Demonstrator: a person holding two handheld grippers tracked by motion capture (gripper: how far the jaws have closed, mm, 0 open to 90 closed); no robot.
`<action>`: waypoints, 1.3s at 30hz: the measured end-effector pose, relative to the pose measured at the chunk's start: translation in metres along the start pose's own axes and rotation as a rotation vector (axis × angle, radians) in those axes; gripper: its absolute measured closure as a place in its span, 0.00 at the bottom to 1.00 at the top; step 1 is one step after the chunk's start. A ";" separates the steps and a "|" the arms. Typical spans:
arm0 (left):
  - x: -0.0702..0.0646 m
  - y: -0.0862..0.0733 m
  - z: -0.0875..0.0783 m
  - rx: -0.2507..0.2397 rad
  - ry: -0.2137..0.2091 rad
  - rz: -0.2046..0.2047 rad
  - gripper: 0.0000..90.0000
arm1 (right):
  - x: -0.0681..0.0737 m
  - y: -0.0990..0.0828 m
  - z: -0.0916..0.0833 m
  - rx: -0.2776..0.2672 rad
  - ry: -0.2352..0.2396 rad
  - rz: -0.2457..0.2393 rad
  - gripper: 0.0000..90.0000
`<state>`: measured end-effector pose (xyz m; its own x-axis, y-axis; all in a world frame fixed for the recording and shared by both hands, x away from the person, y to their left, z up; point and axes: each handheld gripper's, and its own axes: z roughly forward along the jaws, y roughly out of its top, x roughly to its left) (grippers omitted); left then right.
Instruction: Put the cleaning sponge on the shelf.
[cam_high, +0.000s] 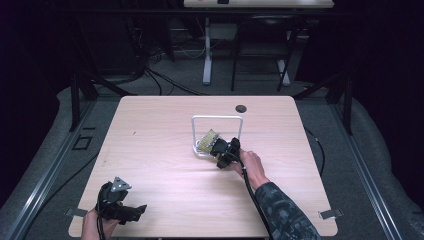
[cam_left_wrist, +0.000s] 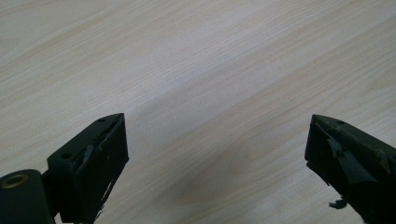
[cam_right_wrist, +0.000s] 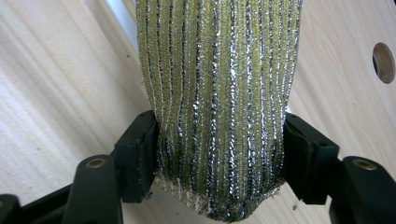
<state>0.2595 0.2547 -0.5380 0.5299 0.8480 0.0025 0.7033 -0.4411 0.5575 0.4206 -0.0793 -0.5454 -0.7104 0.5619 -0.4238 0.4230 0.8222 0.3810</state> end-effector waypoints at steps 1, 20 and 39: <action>0.000 0.000 0.000 -0.002 0.003 -0.001 0.07 | 0.000 0.000 0.001 0.006 -0.003 0.001 0.35; -0.001 0.000 0.001 0.007 -0.004 0.004 0.07 | -0.001 -0.001 0.005 -0.019 -0.037 -0.008 0.15; -0.001 0.001 0.000 -0.005 0.005 -0.005 0.08 | 0.000 0.003 0.004 -0.096 0.032 0.059 0.16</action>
<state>0.2596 0.2539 -0.5377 0.5240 0.8517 0.0036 0.7039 -0.4354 0.5613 0.4243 -0.0768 -0.5473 -0.7044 0.6045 -0.3721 0.4097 0.7743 0.4823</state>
